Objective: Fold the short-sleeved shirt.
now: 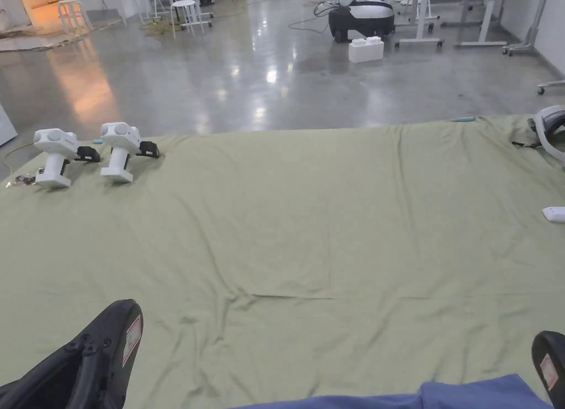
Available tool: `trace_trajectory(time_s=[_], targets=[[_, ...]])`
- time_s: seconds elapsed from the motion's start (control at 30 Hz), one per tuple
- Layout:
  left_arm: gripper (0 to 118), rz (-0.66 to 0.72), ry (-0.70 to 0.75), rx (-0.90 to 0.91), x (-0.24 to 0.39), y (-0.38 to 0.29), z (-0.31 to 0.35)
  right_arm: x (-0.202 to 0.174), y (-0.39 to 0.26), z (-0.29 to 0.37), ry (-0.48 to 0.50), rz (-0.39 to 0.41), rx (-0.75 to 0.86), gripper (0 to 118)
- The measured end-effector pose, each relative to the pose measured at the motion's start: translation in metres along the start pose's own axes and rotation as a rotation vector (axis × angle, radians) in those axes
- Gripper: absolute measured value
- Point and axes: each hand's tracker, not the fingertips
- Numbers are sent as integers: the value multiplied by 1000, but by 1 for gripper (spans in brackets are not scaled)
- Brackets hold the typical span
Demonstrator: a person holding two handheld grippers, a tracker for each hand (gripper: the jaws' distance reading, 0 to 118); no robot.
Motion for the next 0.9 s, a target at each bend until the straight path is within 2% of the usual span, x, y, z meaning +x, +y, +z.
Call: trace_trajectory(time_s=[0.13, 0.23, 0.3, 0.47, 0.6, 0.7, 0.73, 0.77, 0.8, 0.83, 0.9], targets=[[1, 68, -13, -19, -9, -3, 0, -12, 1, -1, 14, 74, -9, 2], [1, 76, 4, -62, -11, -8, -6, -12, -4, -1, 60, 62, -26, 2], [1, 87, 6, -99, -17, -13, -9, -11, -9, 0, 59, 82, -35, 2], [1, 155, 8, -205, -42, -38, -14, -24, -16, 1, 37, 294, -30, 2], [1, 214, 33, -256, -58, -51, -19, -29, -22, -5, 106, 273, -58, 2], [2, 242, 57, -285, -68, -64, -24, -31, -27, -9, 113, 266, -79, 2], [11, 278, 65, -361, -75, -71, -35, -30, -28, -8, 118, 246, -85, 2], [36, 316, 75, -443, -83, -80, -47, -28, -29, -8, 127, 214, -93, 2], [88, 378, 79, -507, -96, -96, -60, -25, -31, -7, 135, 176, -104, 2], [103, 454, 64, -586, -111, -117, -73, -23, -33, -7, 140, 149, -115, 2], [103, 640, 37, -591, -141, -159, -84, -16, -37, -6, 153, 116, -146, 2]])
